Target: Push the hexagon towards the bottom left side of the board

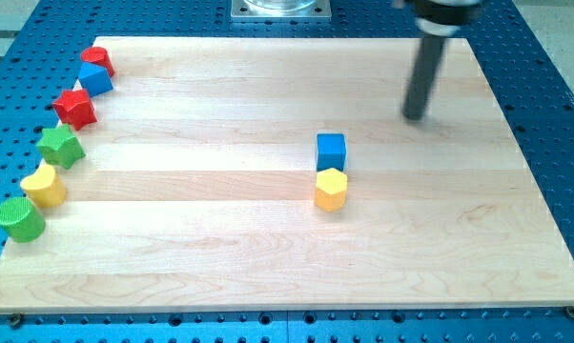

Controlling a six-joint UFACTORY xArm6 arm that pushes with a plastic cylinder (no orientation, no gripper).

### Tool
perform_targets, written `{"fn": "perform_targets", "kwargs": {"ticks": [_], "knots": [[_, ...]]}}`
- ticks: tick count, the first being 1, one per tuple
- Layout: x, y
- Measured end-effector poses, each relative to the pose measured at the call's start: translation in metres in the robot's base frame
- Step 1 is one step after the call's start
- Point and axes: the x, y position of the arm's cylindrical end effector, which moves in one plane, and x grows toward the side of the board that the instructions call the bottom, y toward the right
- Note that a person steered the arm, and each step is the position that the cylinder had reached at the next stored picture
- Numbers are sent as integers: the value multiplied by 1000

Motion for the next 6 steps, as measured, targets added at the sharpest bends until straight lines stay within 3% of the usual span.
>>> {"fn": "perform_targets", "kwargs": {"ticks": [1,3,4,6], "knots": [[81,-20],[146,-233],[150,-290],[100,-271]]}}
